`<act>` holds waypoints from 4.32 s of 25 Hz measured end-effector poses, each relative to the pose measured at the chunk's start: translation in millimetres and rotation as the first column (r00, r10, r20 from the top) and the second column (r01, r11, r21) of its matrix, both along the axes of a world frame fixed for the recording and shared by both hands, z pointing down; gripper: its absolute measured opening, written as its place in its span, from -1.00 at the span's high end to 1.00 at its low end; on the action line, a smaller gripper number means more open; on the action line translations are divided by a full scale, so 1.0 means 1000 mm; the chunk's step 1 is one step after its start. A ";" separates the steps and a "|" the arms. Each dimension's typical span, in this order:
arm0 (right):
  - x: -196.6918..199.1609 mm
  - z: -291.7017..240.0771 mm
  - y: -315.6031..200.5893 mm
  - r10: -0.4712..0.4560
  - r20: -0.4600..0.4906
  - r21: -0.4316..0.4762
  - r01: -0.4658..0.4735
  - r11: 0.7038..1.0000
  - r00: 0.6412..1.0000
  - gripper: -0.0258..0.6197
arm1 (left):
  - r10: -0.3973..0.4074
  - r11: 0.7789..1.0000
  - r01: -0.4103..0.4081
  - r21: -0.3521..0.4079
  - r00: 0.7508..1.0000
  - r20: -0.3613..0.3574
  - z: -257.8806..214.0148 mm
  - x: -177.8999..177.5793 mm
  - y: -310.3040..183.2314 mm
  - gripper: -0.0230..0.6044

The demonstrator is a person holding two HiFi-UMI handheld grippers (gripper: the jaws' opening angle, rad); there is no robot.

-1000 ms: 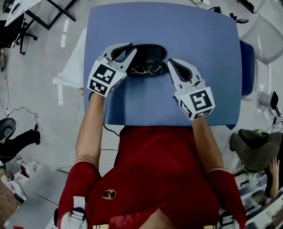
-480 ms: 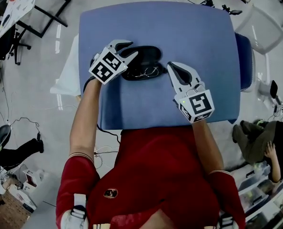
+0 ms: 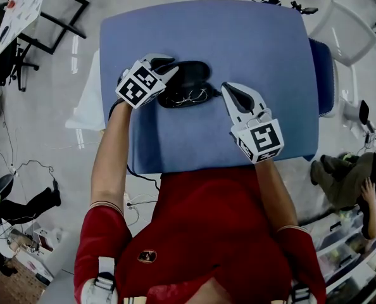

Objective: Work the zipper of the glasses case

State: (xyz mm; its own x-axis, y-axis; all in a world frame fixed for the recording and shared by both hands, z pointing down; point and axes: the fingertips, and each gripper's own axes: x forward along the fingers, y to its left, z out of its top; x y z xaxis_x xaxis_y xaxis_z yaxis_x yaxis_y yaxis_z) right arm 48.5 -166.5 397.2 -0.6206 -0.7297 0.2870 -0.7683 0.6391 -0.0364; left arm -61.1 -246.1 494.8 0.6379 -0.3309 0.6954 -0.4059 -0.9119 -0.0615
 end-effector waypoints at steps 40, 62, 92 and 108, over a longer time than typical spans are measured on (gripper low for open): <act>-0.010 0.017 0.020 -0.106 -0.007 -0.057 0.105 0.993 0.994 0.92 | 0.165 0.975 -0.151 0.165 0.984 -0.072 -0.054 0.023 0.130 0.73; -0.044 0.072 0.046 -0.300 -0.277 -0.091 0.286 0.954 0.913 0.68 | 0.150 0.986 -0.144 0.077 0.986 -0.074 -0.022 0.034 0.165 0.73; -0.015 0.078 0.019 -0.656 -0.364 -0.122 0.664 0.738 0.661 0.67 | 0.014 0.998 -0.016 0.066 1.000 0.024 -0.019 0.042 0.135 0.73; -0.026 0.113 -0.011 -0.850 -0.514 -0.217 0.942 0.256 0.112 0.67 | -0.019 0.999 0.017 0.033 0.999 0.037 -0.019 0.046 0.133 0.73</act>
State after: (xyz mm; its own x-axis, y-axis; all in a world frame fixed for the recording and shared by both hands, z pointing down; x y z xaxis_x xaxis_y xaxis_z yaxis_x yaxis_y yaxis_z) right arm 22.9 -178.0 510.3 -0.6664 0.2088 0.7157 0.5042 0.8334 0.2262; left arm -15.1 -113.5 475.7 0.6058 -0.3652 0.7069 -0.4191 -0.9017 -0.1066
